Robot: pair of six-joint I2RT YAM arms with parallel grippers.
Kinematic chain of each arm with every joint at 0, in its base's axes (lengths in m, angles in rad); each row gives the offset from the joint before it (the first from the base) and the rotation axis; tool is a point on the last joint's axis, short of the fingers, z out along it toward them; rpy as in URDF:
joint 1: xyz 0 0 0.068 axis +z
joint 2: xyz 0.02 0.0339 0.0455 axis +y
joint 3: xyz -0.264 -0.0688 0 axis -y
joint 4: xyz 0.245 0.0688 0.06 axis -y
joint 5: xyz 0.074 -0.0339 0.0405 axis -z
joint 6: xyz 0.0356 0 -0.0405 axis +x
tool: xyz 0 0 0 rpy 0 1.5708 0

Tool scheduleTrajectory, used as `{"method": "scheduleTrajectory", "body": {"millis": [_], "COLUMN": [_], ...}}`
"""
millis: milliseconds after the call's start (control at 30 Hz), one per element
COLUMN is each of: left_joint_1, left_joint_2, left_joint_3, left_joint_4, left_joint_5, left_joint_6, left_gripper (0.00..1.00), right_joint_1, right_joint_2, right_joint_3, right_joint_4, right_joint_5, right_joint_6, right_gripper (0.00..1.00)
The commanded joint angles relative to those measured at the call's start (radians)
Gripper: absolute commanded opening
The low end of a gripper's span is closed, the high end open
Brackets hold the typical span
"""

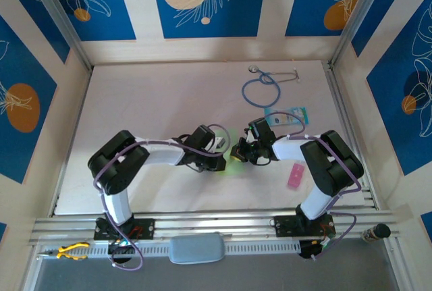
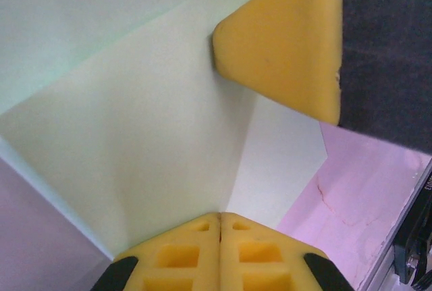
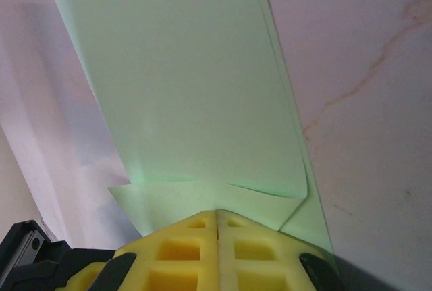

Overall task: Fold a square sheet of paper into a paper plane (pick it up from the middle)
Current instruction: Fold the triangle a second time at the center of the table.

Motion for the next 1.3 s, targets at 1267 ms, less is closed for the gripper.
{"method": "scheduleTrajectory", "body": {"millis": [1267], "left_joint_1": [0.0], "left_joint_2": [0.035], "left_joint_3": [0.093], "left_joint_4": [-0.077], "left_joint_5": [-0.059], "left_joint_6": [0.018], "left_gripper": [0.04], "right_joint_1": [-0.013], "right_joint_2": [0.022], "right_joint_3": [-0.006], "right_joint_4": [-0.107], "right_joint_5": [0.031], "right_joint_6": [-0.034], "right_gripper": [0.0]}}
